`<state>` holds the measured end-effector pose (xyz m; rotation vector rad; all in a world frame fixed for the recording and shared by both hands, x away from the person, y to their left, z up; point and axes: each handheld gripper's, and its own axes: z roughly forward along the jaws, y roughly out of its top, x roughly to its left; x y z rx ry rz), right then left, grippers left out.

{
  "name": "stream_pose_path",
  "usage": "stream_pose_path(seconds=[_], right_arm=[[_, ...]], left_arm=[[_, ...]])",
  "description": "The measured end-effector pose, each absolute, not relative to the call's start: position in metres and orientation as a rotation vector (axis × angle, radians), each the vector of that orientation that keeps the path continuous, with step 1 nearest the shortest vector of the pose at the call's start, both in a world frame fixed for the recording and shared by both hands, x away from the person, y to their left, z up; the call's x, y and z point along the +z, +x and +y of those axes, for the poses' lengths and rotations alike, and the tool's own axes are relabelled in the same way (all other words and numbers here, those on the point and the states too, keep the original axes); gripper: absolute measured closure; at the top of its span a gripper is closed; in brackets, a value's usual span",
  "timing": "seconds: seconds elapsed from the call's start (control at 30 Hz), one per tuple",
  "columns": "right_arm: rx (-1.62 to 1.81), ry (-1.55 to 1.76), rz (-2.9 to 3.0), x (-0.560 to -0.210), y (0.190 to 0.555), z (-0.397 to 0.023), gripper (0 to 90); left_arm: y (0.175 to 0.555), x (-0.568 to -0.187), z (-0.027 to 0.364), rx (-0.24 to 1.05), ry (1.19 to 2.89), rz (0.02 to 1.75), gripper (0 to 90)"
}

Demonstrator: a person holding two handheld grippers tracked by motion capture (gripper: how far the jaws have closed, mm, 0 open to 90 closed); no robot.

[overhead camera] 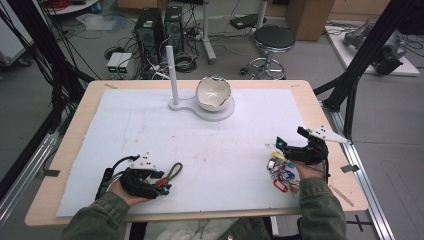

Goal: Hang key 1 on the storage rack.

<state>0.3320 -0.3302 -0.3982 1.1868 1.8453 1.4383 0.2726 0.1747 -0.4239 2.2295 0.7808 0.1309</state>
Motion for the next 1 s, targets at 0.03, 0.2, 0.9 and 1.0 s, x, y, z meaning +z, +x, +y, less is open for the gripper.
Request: stream_pose_path(seconds=[0.03, 0.2, 0.9, 1.0], right_arm=[[1.44, 1.188, 1.845, -0.398, 0.332, -0.33, 0.8], [1.438, 1.184, 1.849, -0.398, 0.332, -0.33, 0.8], [1.431, 1.184, 1.855, -0.399, 0.334, -0.33, 0.8], [1.432, 1.184, 1.856, -0.399, 0.334, -0.33, 0.8]], left_arm=[[0.274, -0.426, 0.175, 0.126, 2.245, 0.797, 45.7], [0.276, -0.43, 0.177, 0.168, 2.273, 0.862, 64.1], [0.282, -0.428, 0.183, 0.078, 2.24, 0.863, 70.5], [0.284, -0.427, 0.185, 0.063, 2.215, 0.876, 70.5]])
